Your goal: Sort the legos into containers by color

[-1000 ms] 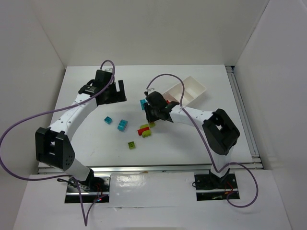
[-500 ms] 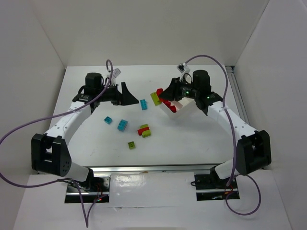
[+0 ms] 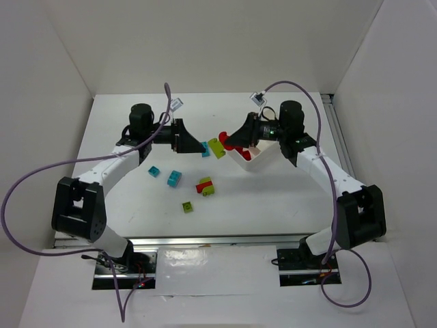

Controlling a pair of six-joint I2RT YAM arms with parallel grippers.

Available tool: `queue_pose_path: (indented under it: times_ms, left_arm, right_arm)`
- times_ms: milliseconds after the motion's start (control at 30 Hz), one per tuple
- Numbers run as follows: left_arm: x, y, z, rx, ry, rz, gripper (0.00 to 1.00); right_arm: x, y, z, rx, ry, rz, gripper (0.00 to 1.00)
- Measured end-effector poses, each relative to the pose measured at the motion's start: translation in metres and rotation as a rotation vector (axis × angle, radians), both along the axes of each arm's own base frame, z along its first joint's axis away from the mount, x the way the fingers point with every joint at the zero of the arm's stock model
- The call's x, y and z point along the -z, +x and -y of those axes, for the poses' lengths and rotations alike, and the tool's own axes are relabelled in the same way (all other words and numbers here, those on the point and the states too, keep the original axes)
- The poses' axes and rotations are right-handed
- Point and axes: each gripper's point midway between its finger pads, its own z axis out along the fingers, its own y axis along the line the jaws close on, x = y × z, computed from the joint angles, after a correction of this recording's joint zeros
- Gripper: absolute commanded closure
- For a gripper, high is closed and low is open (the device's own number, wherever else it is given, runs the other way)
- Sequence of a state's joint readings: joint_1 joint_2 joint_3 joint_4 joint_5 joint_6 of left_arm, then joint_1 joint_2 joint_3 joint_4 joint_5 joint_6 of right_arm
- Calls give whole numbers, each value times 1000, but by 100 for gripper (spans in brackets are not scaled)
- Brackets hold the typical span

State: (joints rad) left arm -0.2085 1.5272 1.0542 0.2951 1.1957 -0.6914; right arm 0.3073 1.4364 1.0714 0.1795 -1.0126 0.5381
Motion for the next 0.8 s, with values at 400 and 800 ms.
queue_pose_path:
  times_ms: [400, 800]
  left_arm:
    - [-6, -3, 27, 90, -58, -3, 10]
    - [3, -17, 44, 179, -65, -37, 76]
  right_arm:
    - [-5, -12, -12, -58, 20, 10, 80]
    - [9, -17, -25, -102, 9, -31, 80]
